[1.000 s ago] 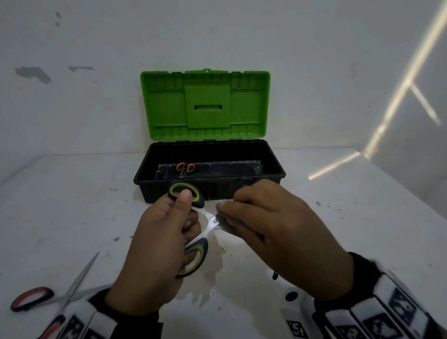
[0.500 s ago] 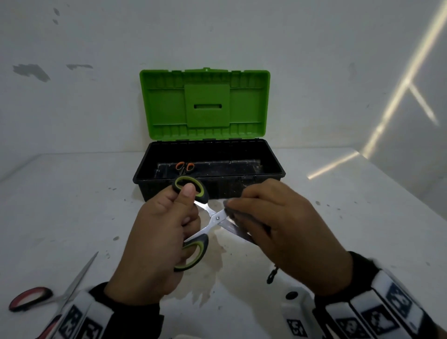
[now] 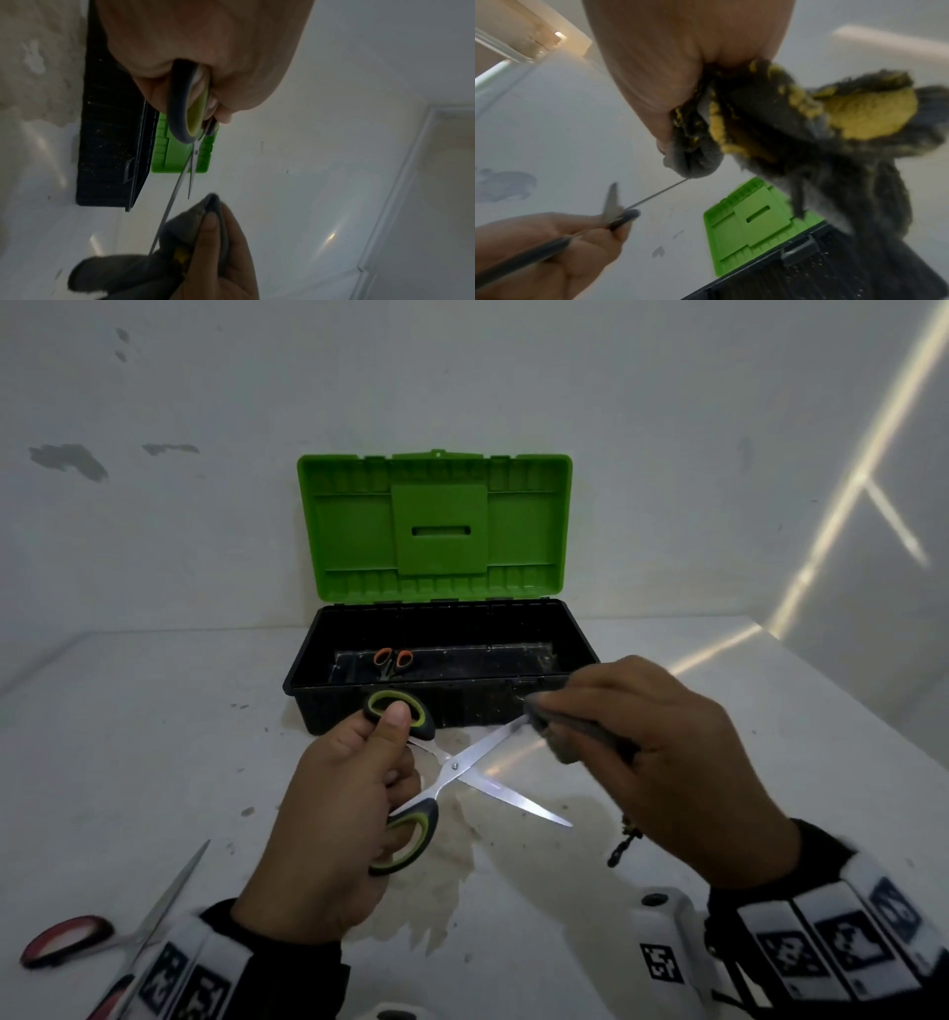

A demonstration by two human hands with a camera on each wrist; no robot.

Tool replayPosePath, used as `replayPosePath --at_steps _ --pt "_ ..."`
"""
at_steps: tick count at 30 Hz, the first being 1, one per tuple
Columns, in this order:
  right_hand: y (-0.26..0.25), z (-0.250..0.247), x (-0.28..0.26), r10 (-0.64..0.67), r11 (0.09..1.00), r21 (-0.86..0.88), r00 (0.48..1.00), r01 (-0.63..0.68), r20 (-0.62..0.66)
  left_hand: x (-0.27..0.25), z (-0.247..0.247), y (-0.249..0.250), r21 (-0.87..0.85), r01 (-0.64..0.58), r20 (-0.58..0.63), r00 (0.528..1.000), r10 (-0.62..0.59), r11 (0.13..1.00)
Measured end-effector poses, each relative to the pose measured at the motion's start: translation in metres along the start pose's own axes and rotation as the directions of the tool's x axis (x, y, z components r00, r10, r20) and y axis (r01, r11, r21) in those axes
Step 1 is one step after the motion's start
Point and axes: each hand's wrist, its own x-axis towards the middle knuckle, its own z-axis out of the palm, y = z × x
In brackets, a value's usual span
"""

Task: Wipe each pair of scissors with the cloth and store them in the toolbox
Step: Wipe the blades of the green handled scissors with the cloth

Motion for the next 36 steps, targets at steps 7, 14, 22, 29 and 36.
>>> replayPosePath --at_steps 7,14,22,29,36 --pt "0.002 0.010 0.003 -0.195 0.981 0.014 0.970 0.195 0.143 -0.005 0.001 0.008 -0.117 0.122 0.098 0.989 -0.110 0.986" --pt "-0.002 0.012 0.003 -0.191 0.980 -0.026 0.970 0.197 0.149 -0.004 0.005 0.008 -0.133 0.130 0.092 0.989 -0.119 0.983" --pt "0.015 0.004 0.003 -0.174 0.984 -0.007 0.973 0.177 0.151 -0.010 0.002 0.012 -0.070 0.045 0.100 0.994 -0.038 0.997" --pt "0.031 -0.020 -0.012 0.148 0.987 -0.066 0.986 -0.144 0.073 -0.014 0.003 0.016 0.012 -0.101 0.053 0.994 0.100 0.995" --pt "-0.004 -0.028 -0.017 0.542 0.805 0.201 0.829 -0.559 0.134 -0.013 0.009 0.031 0.570 -0.686 0.325 0.694 0.643 0.453"
